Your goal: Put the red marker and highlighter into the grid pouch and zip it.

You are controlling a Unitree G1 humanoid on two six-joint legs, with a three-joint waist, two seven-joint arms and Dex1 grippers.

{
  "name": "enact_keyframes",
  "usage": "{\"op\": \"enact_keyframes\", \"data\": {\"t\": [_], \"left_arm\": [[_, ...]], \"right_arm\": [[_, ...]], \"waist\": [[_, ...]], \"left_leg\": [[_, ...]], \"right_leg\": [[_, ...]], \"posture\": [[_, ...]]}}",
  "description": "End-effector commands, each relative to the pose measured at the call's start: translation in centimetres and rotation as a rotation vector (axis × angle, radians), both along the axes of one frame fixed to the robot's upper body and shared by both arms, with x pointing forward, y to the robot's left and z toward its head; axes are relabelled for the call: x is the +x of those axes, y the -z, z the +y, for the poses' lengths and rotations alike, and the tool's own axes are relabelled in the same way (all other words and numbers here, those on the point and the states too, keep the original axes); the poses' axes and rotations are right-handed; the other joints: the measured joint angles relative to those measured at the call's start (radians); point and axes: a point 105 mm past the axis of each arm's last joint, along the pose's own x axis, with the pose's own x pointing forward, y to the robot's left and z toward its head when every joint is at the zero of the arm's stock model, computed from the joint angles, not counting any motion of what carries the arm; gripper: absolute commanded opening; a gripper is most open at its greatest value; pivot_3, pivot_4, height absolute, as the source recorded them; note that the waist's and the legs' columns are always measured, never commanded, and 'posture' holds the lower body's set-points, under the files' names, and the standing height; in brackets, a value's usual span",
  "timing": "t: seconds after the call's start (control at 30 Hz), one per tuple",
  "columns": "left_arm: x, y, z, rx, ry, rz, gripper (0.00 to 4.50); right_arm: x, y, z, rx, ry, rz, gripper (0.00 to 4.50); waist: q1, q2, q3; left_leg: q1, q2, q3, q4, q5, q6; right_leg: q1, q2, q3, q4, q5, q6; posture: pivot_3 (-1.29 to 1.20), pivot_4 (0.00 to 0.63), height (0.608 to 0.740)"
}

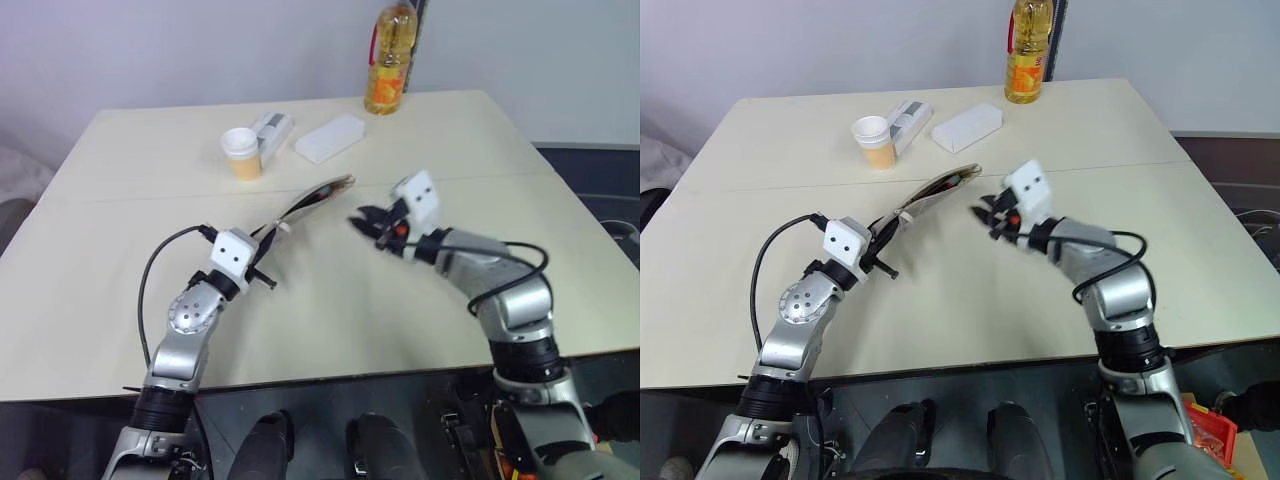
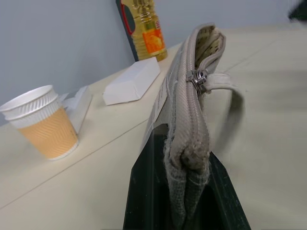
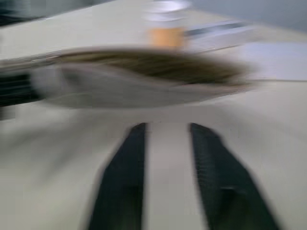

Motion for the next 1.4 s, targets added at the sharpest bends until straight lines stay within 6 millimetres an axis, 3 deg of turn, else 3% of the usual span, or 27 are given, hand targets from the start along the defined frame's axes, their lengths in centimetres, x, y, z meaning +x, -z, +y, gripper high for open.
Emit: {"op": "enact_keyframes", "data": {"t": [0.03,0.27,0.3,0.37,0.53,0.57,0.7,0.83,1.03,1.13,1.23,1.33,1.4], "left_arm": [[-0.2,-1.5,-0.6,-0.021,0.01,-0.059,0.0],[-0.4,-1.5,-1.7,-0.035,0.03,-0.063,0.0],[-0.4,-1.6,-1.9,-0.036,0.032,-0.063,0.0],[-0.4,-1.6,-1.9,-0.037,0.033,-0.065,0.0],[-0.4,-1.5,-1.6,-0.032,0.026,-0.064,0.0],[-0.4,-1.4,-1.5,-0.026,0.022,-0.063,0.0],[-0.4,-1.2,-0.9,0.009,0.017,-0.07,0.0],[-0.7,-0.8,-0.3,0.087,0.026,-0.089,0.0],[-1.5,-0.1,1.2,0.13,0.052,-0.063,0.0],[-1.7,0.7,2.0,0.155,0.045,-0.039,0.0],[-1.8,1.5,2.9,0.141,0.035,0.016,0.0],[-2.0,2.1,4.9,0.069,-0.017,0.098,1.03],[-2.4,2.5,6.2,0.044,-0.055,0.135,1.94]], "right_arm": [[-1.4,-0.9,3.0,0.015,-0.071,-0.049,3.56],[-0.2,-0.4,5.6,0.053,-0.011,-0.035,3.56],[-0.1,-0.6,5.9,0.062,-0.01,-0.04,3.34],[0.1,-0.8,6.2,0.083,-0.009,-0.039,2.76],[0.4,-1.2,5.8,0.094,0.008,-0.054,0.09],[0.5,-1.3,5.5,0.092,0.02,-0.062,0.03],[1.2,-2.0,3.6,0.076,0.081,-0.103,0.03],[2.6,-3.4,0.4,0.055,0.189,-0.159,0.03],[5.8,-5.0,-7.7,-0.037,0.475,-0.23,0.03],[6.0,-4.5,-9.0,-0.077,0.496,-0.227,0.03],[4.6,-3.2,-7.8,-0.111,0.352,-0.182,0.03],[1.7,-1.1,-6.9,-0.137,0.159,-0.096,0.92],[0.4,-0.3,-7.3,-0.161,0.113,-0.08,1.87]], "waist": [[0.002,0.0,0.0],[0.008,0.0,0.0],[0.008,0.0,0.0],[0.007,0.0,0.0],[0.005,0.0,0.0],[0.005,0.0,0.0],[0.006,0.0,0.0],[0.006,0.0,0.0],[0.007,0.0,0.0],[0.003,0.0,0.0],[0.0,0.001,0.0],[0.001,0.001,0.0],[0.002,0.001,0.0]], "left_leg": [[0.0,0.0,0.0,0.0,0.0,0.0],[0.0,-0.001,-0.001,0.001,0.0,0.0],[0.0,-0.001,-0.001,0.001,0.0,0.0],[0.0,-0.001,-0.001,0.001,0.0,0.0],[0.0,0.0,0.0,0.0,0.0,0.0],[0.0,0.0,-0.001,0.0,0.0,0.0],[0.0,-0.001,0.0,0.0,0.0,0.0],[0.0,-0.001,0.0,0.0,0.0,0.0],[0.0,-0.001,0.0,0.0,0.0,0.0],[0.0,0.0,0.0,-0.001,0.0,0.0],[0.0,0.0,0.001,-0.001,0.0,0.0],[0.0,0.0,0.001,-0.001,0.0,0.0],[0.0,0.0,0.0,-0.001,-0.001,0.001]], "right_leg": [[0.0,0.0,0.0,0.0,0.0,0.0],[0.001,0.0,0.0,0.0,0.0,0.0],[0.0,0.0,0.0,0.0,0.0,0.0],[0.0,0.0,0.0,0.0,0.0,0.0],[0.0,0.0,0.0,0.0,0.0,0.0],[0.0,0.0,0.0,0.0,0.0,0.0],[0.0,0.0,0.0,0.0,0.0,0.0],[0.0,0.0,0.0,0.0,0.0,0.0],[0.0,0.0,0.0,-0.001,0.0,0.0],[0.0,-0.001,0.0,-0.001,0.0,0.0],[-0.001,0.0,0.001,0.0,0.0,0.0],[0.0,0.0,0.001,-0.001,0.0,0.0],[0.0,0.0,0.0,-0.001,0.0,0.0]], "posture": [[0.0,0.15,0.74],[0.0,0.15,0.74],[0.0,0.15,0.74],[0.0,0.15,0.74],[0.0,0.15,0.74],[0.0,0.15,0.74],[0.0,0.15,0.74],[0.0,0.15,0.74],[0.0,0.15,0.74],[0.0,0.15,0.74],[0.0,0.15,0.74],[0.0,0.15,0.74],[0.0,0.15,0.74]]}}
